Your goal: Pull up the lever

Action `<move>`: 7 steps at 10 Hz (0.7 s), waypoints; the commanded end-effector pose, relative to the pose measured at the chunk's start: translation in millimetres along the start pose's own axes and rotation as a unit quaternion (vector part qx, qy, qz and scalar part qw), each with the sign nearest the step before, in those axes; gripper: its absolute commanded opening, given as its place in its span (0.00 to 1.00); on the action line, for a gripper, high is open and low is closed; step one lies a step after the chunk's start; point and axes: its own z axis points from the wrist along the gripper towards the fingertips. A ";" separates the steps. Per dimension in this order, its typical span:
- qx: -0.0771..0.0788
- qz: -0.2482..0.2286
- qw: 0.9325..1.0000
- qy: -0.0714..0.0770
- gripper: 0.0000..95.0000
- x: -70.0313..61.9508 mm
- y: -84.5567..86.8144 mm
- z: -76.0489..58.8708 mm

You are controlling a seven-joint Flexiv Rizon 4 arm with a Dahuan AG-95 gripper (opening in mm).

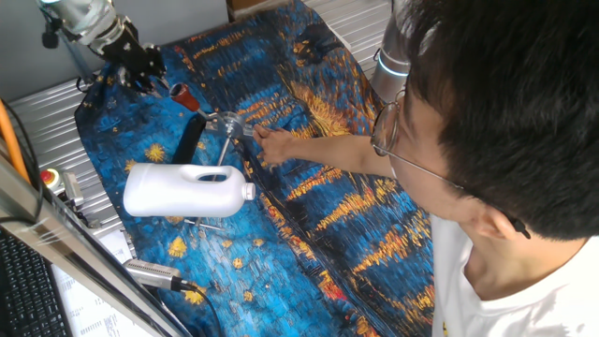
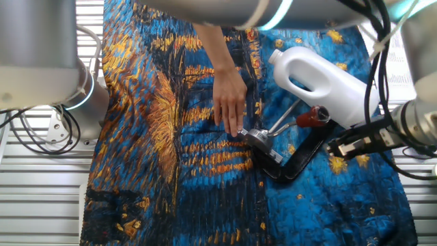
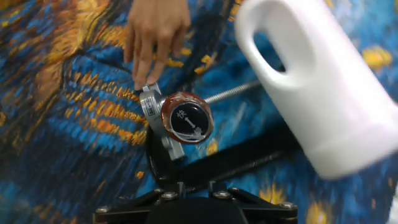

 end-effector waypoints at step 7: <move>0.100 0.483 0.869 0.025 0.00 54.7 -29.8 -16.1</move>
